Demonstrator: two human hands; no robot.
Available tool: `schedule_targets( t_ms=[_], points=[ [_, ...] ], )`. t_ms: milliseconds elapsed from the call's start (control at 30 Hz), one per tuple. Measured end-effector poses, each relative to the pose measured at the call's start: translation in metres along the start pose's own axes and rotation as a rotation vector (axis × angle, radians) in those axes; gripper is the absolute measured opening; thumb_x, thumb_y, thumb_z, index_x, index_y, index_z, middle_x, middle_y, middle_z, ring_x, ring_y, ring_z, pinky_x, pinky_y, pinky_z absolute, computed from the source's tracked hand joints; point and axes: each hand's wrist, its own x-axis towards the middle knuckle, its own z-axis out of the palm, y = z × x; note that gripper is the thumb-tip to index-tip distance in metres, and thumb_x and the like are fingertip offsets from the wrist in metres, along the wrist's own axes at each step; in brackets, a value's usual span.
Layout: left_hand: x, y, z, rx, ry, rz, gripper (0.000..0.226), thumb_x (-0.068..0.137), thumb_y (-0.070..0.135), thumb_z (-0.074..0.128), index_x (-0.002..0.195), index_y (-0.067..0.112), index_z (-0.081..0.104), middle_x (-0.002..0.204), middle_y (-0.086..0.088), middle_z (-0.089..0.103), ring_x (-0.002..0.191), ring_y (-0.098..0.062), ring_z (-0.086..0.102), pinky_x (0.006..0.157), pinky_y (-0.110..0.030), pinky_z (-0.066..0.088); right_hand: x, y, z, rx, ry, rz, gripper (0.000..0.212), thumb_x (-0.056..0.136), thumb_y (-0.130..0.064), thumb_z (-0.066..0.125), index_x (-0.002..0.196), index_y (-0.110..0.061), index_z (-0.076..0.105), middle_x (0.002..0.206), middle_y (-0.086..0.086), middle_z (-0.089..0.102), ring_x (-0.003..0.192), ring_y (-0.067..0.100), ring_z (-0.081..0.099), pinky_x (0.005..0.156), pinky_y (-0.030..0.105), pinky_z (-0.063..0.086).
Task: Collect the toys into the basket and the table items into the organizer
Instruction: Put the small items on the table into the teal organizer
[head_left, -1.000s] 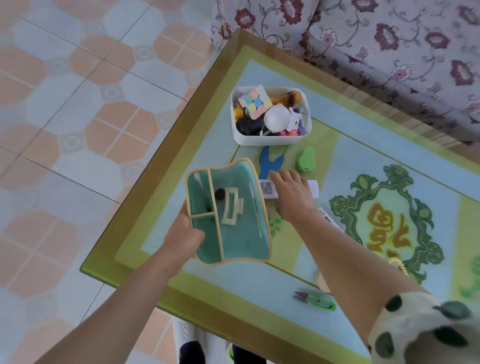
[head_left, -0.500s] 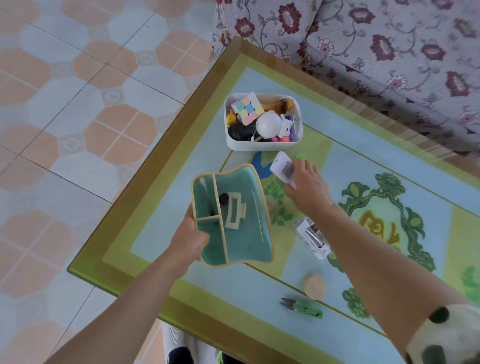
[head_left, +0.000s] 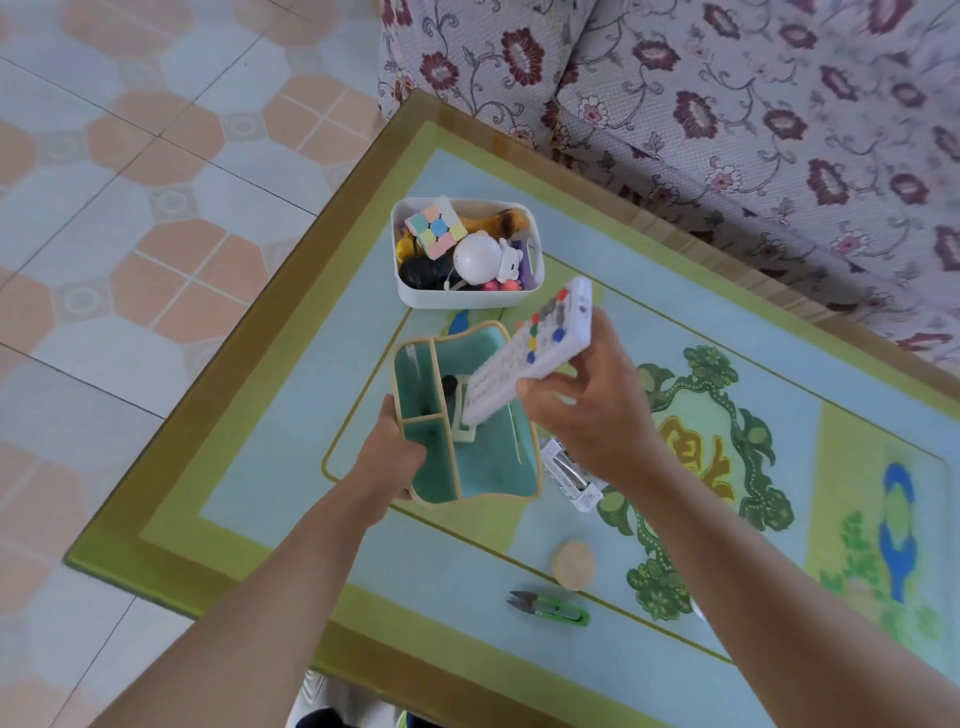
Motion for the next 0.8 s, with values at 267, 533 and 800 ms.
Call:
schedule_targets(
  t_ms=[267, 533, 800],
  points=[
    [-0.003, -0.005, -0.015, -0.148, -0.162, -0.031, 0.087, 0.059, 0.011, 0.060, 0.141, 0.030, 0.036, 0.127, -0.004, 0.062, 0.118, -0.033, 0.058, 0.094, -0.066, 0.045, -0.020, 0.009, 0.025, -0.053, -0.214, 0.034, 0.045, 0.078, 0.008, 0.062, 0.119, -0.004, 0.046, 0.115, 0.014, 0.062, 0.104, 0.013, 0.062, 0.079, 0.012, 0.050],
    [-0.016, -0.001, -0.037, -0.218, -0.209, -0.028, 0.063, 0.075, 0.025, 0.053, 0.138, 0.031, 0.047, 0.143, -0.001, 0.050, 0.129, -0.032, 0.048, 0.102, -0.056, 0.044, -0.026, 0.042, 0.056, -0.399, -0.334, 0.011, 0.044, 0.077, -0.008, 0.067, 0.115, -0.020, 0.047, 0.108, -0.007, 0.062, 0.099, 0.012, 0.060, 0.079, 0.027, 0.051],
    [-0.017, 0.005, -0.024, -0.095, -0.085, 0.048, 0.028, 0.099, 0.029, 0.041, 0.116, 0.030, 0.063, 0.117, 0.002, 0.067, 0.108, -0.025, 0.064, 0.089, -0.049, 0.054, -0.028, 0.080, 0.079, -0.724, -0.281, -0.223, 0.050, 0.072, -0.013, 0.069, 0.119, -0.018, 0.054, 0.116, -0.008, 0.063, 0.113, 0.018, 0.048, 0.088, 0.033, 0.032]
  ],
)
